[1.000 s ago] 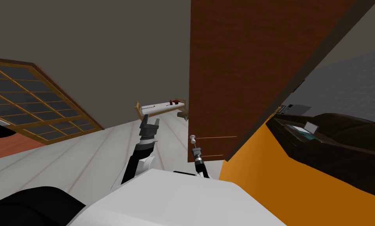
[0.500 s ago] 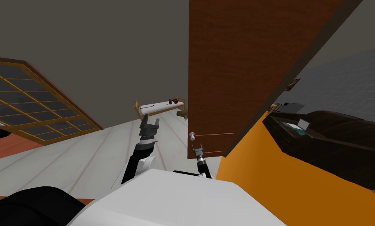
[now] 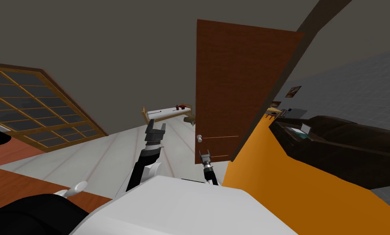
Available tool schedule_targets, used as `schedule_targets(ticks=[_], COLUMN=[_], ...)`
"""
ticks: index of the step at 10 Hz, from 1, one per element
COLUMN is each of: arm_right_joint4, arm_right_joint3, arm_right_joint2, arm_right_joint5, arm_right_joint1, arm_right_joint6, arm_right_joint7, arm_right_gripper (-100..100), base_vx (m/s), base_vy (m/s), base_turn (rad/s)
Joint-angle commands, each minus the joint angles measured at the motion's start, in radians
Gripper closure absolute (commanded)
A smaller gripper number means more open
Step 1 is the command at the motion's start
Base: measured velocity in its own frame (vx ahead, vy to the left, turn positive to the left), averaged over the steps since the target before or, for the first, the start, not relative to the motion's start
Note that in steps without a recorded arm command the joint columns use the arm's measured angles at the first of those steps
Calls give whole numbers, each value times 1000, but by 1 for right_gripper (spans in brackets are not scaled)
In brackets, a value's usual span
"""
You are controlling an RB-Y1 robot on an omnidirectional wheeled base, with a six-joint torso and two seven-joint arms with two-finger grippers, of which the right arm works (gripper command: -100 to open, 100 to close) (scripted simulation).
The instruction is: Push the door open
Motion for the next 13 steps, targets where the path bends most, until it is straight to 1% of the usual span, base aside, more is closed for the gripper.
schedule_targets(ticks=[1, 2, 3, 4, 5, 6, 7, 8, 13], arm_right_joint4=[-12, -10, -9, -7, -5, -4, 5, 5, 5], arm_right_joint3=[-2, -4, -6, -8, -10, -12, -10, -10, -10], arm_right_joint2=[-26, -33, -35, -33, -22, -6, -14, -14, -14], arm_right_joint5=[0, -1, -1, -2, -2, -3, -2, -2, -2], arm_right_joint1=[5, 3, 2, 0, -2, -4, -1, -1, -1], arm_right_joint6=[1, -2, -4, -6, -10, -12, -16, -16, -16], arm_right_joint7=[2, 1, 1, 0, -2, -2, -3, -3, -3], arm_right_gripper=[-100, -100, -100, -100, -100, -100, -100, 100, 100], base_vx=[177, 210, 243, 257, 257, 230, 91, -15, -18], base_vy=[74, 72, 48, 35, 40, 49, 21, -5, -4], base_turn=[27, 22, 23, 20, 35, 10, -1, 0, 0])
